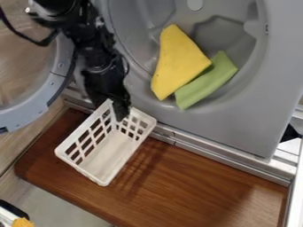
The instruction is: Move the white basket to the left side of the table
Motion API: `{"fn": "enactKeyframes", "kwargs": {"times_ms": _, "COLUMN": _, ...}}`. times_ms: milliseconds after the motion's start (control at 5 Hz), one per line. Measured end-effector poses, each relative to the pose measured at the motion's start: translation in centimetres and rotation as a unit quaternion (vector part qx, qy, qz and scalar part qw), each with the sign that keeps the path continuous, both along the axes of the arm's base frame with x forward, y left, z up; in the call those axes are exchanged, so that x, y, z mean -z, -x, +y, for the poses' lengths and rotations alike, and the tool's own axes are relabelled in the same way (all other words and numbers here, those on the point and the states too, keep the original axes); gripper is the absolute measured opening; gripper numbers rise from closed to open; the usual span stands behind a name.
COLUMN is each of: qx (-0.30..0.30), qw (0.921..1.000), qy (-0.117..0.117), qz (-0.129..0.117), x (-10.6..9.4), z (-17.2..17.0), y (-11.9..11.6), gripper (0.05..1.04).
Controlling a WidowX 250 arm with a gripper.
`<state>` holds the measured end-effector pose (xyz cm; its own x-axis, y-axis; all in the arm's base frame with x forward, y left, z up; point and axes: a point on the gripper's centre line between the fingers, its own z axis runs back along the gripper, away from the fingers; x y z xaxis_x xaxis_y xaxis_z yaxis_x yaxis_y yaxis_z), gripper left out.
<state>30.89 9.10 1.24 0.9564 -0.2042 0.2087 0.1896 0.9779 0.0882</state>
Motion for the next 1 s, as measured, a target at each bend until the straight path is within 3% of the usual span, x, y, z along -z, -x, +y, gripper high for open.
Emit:
{"fn": "enactKeyframes", "kwargs": {"times_ms": 200, "qx": 0.008, "qw": 0.9999, "qy": -0.007, "qz": 0.002, "x": -2.0, "z": -2.3, "y": -0.1, "gripper": 1.000}}
{"fn": "enactKeyframes", "kwargs": {"times_ms": 600, "qx": 0.055, "qw": 0.9982, "qy": 0.012, "qz": 0.022, "x": -1.2, "z": -5.4, "y": 0.3, "gripper": 1.000}}
{"fn": "enactKeyframes", "kwargs": {"times_ms": 1000, "qx": 0.058, "qw": 0.9980, "qy": 0.012, "qz": 0.022, "x": -1.2, "z": -5.5, "y": 0.3, "gripper": 1.000}}
